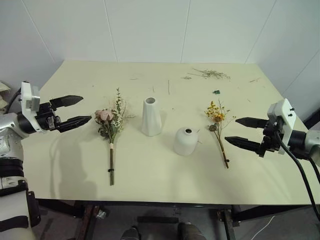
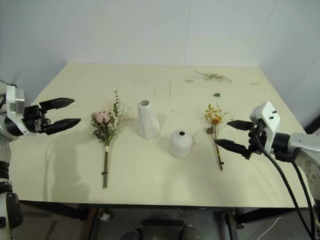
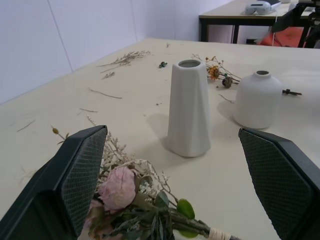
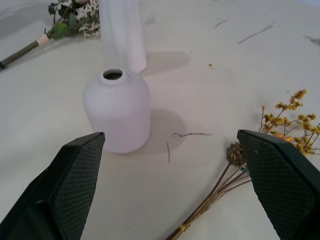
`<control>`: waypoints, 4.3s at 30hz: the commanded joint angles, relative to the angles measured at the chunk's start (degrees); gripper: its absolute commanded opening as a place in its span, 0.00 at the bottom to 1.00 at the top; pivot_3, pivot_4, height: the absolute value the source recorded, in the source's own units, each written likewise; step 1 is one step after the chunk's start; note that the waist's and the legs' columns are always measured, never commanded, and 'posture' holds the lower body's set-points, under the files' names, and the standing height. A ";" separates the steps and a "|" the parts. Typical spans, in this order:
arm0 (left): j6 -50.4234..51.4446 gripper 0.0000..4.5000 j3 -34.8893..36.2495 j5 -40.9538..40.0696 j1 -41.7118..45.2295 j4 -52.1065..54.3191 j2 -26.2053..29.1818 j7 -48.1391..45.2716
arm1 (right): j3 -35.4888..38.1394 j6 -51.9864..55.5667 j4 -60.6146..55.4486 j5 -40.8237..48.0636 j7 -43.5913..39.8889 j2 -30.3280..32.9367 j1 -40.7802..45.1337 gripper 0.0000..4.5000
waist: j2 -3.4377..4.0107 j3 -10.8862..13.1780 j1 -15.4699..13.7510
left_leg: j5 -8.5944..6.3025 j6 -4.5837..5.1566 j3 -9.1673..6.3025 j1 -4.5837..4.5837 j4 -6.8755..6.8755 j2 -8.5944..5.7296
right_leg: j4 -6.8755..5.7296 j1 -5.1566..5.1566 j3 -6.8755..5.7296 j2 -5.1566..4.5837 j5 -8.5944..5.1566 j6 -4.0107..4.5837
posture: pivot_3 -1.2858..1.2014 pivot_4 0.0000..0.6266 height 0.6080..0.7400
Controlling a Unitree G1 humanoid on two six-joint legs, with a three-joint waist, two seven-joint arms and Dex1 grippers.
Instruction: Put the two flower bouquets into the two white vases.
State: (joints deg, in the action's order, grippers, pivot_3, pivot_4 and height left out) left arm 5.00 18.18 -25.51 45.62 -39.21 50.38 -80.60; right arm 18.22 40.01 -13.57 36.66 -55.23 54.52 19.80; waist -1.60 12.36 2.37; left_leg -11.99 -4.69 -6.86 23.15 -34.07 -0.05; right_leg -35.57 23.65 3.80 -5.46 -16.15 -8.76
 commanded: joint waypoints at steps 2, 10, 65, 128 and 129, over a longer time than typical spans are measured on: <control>-1.10 1.00 0.41 -0.11 2.00 -0.63 0.99 -0.27 | 2.50 0.11 -2.78 1.77 1.31 -0.23 -0.07 1.00 | 0.00 0.00 0.01 | 0.00 0.00 0.01 -0.01 -0.01 0.00 | 0.00 0.00 0.00 0.00 0.00 0.01 | 0.52 0.24 1.00; -0.23 1.00 0.09 -0.41 0.71 1.06 -1.03 1.04 | 0.83 0.70 -4.19 2.51 3.93 -1.91 1.12 1.00 | 0.00 0.00 -0.33 | 0.00 0.00 0.01 0.00 -0.01 0.00 | 0.01 0.00 0.00 0.00 0.00 0.01 | 0.52 0.24 1.00; 87.50 1.00 0.85 -14.91 -14.10 54.35 -17.30 80.92 | -12.42 -19.46 26.56 -9.11 -24.27 -2.71 22.28 1.00 | -0.02 0.01 -0.76 | -0.07 -0.16 0.01 -0.04 -0.28 -0.03 | 0.03 -0.13 0.00 -0.04 0.02 -0.01 | 0.52 0.24 1.00; -1.18 0.03 2.17 -8.08 31.87 -6.23 -34.12 25.63 | 9.16 -8.76 0.55 7.70 -6.03 -3.13 1.96 1.00 | -0.03 0.03 -0.65 | -0.29 0.00 0.14 0.23 -0.50 -0.05 | 0.49 -0.17 0.05 -0.04 0.16 -0.39 | 0.52 0.24 1.00; -0.66 0.03 2.07 -8.31 31.69 -6.01 -34.14 24.69 | 9.42 -8.64 0.18 8.00 -5.82 -3.03 1.62 1.00 | -0.03 0.03 -0.70 | -0.29 0.00 0.14 0.23 -0.51 -0.05 | 0.48 -0.18 0.05 -0.04 0.16 -0.39 | 0.52 0.24 1.00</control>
State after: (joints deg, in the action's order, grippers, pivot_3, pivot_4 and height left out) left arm 3.87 19.78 -32.09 76.95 -47.66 15.89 -53.63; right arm 25.10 31.43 -11.36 43.12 -61.65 50.82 21.41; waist -1.64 12.38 1.67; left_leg -12.28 -4.69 -6.72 23.38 -34.61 -0.11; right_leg -35.10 23.46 3.85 -5.50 -15.98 -9.15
